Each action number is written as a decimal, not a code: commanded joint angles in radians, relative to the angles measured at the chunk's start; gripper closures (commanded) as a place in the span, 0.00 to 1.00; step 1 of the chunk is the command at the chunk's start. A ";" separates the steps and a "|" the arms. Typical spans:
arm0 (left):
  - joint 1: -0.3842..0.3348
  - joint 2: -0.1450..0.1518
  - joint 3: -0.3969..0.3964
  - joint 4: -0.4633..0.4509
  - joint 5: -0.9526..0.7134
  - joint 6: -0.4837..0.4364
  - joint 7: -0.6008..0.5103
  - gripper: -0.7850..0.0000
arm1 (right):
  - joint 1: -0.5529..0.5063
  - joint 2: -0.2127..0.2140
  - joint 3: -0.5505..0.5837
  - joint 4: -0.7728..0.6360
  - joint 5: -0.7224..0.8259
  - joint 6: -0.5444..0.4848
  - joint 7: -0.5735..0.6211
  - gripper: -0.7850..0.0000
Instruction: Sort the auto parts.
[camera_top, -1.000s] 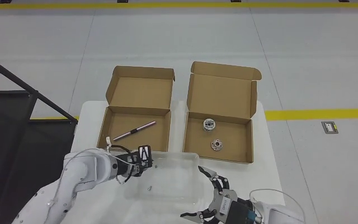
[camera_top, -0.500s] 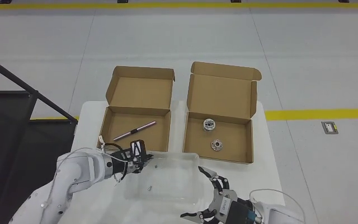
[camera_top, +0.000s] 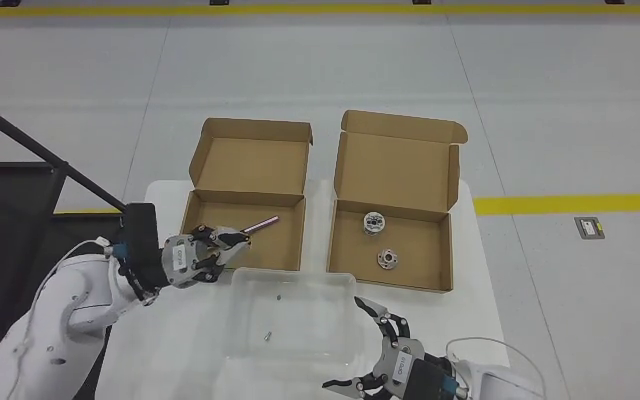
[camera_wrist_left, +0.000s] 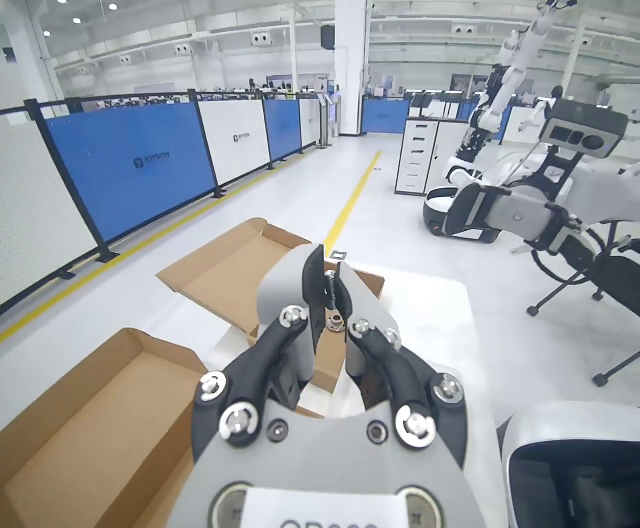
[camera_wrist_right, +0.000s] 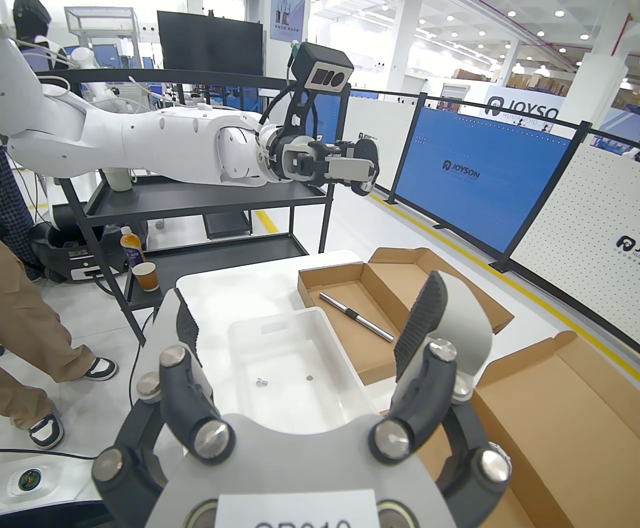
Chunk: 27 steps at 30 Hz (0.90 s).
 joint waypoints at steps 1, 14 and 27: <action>-0.005 -0.002 -0.001 0.001 0.037 0.040 -0.040 1.00 | 0.000 0.000 0.000 0.000 0.000 0.000 0.000 0.00; -0.144 -0.033 0.166 0.142 0.233 0.238 -0.523 1.00 | 0.000 0.000 0.000 0.000 0.000 0.000 0.000 0.00; -0.160 -0.043 0.201 0.189 0.257 0.286 -0.577 1.00 | 0.000 0.000 0.000 0.000 0.000 0.000 0.000 0.00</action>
